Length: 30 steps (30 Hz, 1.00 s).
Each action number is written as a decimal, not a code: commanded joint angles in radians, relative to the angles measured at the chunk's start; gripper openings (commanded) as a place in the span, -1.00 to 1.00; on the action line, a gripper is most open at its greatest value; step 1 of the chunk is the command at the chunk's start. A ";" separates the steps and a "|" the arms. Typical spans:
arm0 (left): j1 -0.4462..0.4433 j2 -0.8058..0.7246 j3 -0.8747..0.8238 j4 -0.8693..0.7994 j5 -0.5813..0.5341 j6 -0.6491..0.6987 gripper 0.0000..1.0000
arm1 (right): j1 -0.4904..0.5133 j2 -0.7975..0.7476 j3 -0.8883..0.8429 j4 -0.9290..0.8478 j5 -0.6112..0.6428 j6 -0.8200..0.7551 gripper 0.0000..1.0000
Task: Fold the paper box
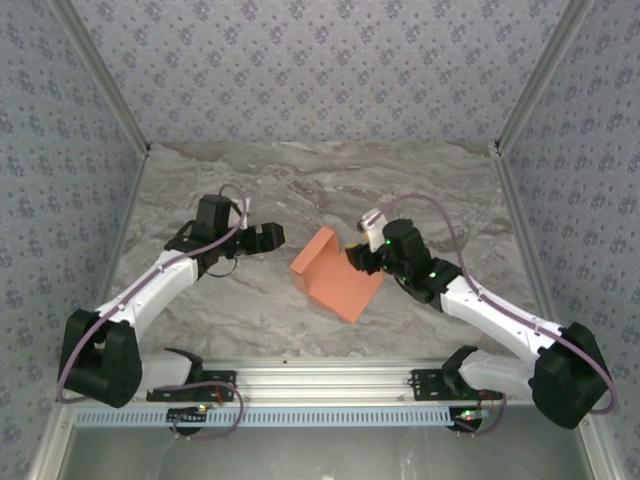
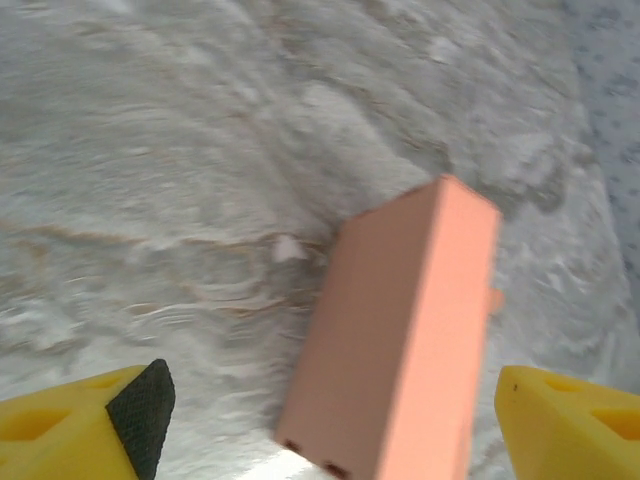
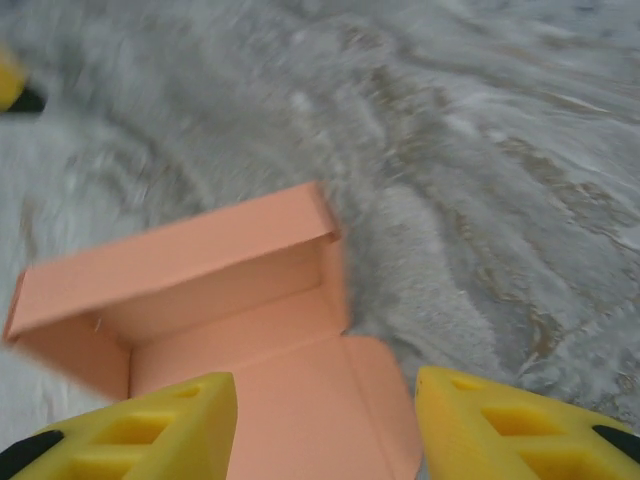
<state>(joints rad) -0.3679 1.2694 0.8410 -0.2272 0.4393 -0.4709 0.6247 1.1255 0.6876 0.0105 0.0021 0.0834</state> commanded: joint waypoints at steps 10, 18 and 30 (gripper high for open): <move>-0.109 0.108 0.119 -0.103 0.026 0.170 0.95 | -0.122 0.317 -0.009 0.315 -0.280 -0.377 -0.02; -0.247 0.238 0.282 -0.231 -0.119 0.222 0.98 | -0.231 0.309 -0.034 0.340 -0.342 -0.194 0.00; -0.373 0.214 0.217 -0.307 -0.344 0.263 0.99 | -0.129 0.499 0.122 0.273 -0.265 -0.366 -0.01</move>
<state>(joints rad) -0.7235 1.5249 1.0924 -0.5205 0.1421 -0.2276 0.4694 1.5776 0.7773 0.2810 -0.3191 -0.2855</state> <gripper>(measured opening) 0.993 0.497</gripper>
